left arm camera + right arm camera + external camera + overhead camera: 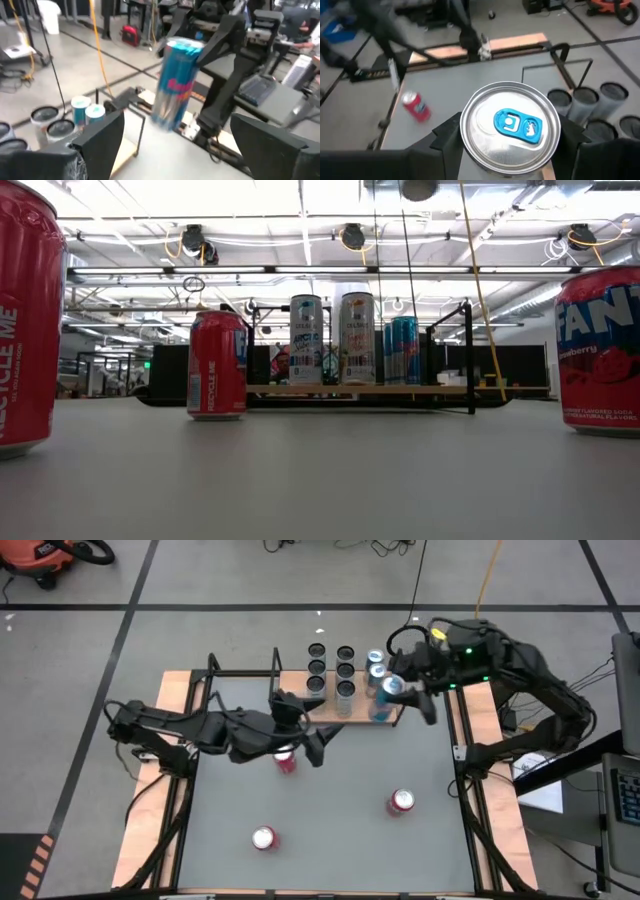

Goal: Place canned beverage on shelf
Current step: Put the blue soda can aligned with the other blue soda can on the shelf

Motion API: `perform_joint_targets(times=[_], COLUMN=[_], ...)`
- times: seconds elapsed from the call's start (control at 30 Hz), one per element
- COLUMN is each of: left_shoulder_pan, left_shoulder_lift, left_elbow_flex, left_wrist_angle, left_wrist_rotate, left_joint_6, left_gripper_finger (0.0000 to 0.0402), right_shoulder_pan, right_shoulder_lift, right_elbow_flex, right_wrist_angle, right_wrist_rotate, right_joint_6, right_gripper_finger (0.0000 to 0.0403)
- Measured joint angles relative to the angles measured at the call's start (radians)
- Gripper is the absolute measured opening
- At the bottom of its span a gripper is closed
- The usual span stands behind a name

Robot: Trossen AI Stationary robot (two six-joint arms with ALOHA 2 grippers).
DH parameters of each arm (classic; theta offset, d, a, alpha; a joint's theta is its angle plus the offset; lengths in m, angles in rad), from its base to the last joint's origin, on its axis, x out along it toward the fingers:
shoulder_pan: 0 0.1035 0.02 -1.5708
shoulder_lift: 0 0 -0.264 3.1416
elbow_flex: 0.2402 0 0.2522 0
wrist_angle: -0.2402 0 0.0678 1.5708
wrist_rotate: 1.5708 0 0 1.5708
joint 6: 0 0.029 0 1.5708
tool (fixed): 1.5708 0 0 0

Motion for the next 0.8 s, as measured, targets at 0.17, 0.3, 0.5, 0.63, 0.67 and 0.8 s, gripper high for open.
perform_joint_targets(times=[0.17, 0.3, 0.5, 0.63, 0.67, 0.8], left_shoulder_pan=[0.002, 0.014, 0.042, 0.040, 0.037, 0.023], left_shoulder_lift=[-0.035, -0.047, -0.050, -0.049, -0.049, -0.049], left_elbow_flex=[-0.001, -0.002, -0.002, -0.002, -0.002, -0.002], left_wrist_angle=[-0.141, -0.209, -0.252, -0.273, -0.280, -0.295], left_wrist_rotate=[0.034, 0.066, 0.142, 0.144, 0.145, 0.164], left_joint_6=[-0.075, -0.107, -0.232, -0.298, -0.319, -0.391], left_gripper_finger=[0.0363, 0.0363, 0.0363, 0.0363, 0.0363, 0.0363], right_shoulder_pan=[-0.050, -0.082, -0.127, -0.153, -0.158, -0.187], right_shoulder_lift=[-0.060, -0.092, -0.153, -0.197, -0.203, -0.212], right_elbow_flex=[0.000, -0.013, -0.169, -0.329, -0.368, -0.498], right_wrist_angle=[-0.163, -0.231, -0.200, -0.081, -0.047, 0.084], right_wrist_rotate=[-0.097, -0.159, -0.313, -0.401, -0.412, -0.438], right_joint_6=[-0.098, -0.195, -0.291, -0.364, -0.377, -0.434], right_gripper_finger=[0.0191, 0.0192, 0.0193, 0.0193, 0.0193, 0.0193])
